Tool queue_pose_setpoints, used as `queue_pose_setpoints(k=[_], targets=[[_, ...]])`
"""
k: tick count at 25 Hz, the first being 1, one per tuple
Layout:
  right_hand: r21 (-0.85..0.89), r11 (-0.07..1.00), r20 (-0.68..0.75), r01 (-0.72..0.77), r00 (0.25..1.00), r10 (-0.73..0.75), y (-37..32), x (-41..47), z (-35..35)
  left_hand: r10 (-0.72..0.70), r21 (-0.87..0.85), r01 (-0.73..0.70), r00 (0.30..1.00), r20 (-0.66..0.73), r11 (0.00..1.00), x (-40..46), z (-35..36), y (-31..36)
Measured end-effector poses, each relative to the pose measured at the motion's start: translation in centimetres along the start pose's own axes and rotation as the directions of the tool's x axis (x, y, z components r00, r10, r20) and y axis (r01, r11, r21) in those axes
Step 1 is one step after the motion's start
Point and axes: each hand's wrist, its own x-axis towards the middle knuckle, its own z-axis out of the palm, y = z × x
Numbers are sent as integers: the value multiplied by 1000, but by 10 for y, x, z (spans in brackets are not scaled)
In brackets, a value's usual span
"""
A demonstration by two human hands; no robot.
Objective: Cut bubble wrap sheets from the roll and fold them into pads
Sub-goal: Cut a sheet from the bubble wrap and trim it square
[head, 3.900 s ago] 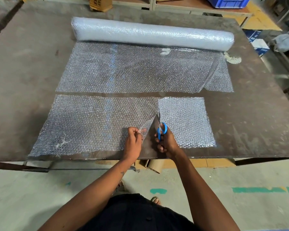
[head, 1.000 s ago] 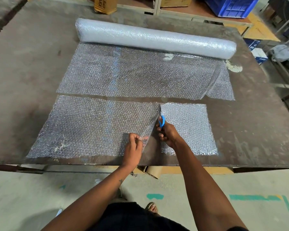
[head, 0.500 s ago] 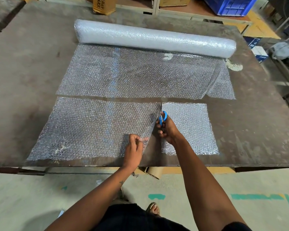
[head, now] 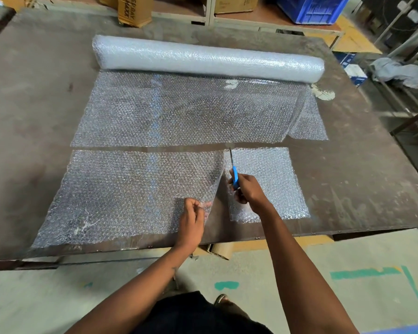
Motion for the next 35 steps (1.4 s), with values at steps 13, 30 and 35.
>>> queue_pose_setpoints(k=[13, 30, 35], targets=[[-862, 377, 70, 339, 816, -574, 67, 7, -90, 238, 568, -306, 952, 193, 764, -9, 28, 38], [-755, 609, -173, 244, 821, -544, 106, -27, -165, 77, 808, -162, 987, 144, 567, 7, 114, 44], [-686, 698, -255, 207, 830, -496, 106, -32, -168, 71, 770, -183, 982, 177, 611, -3, 148, 67]])
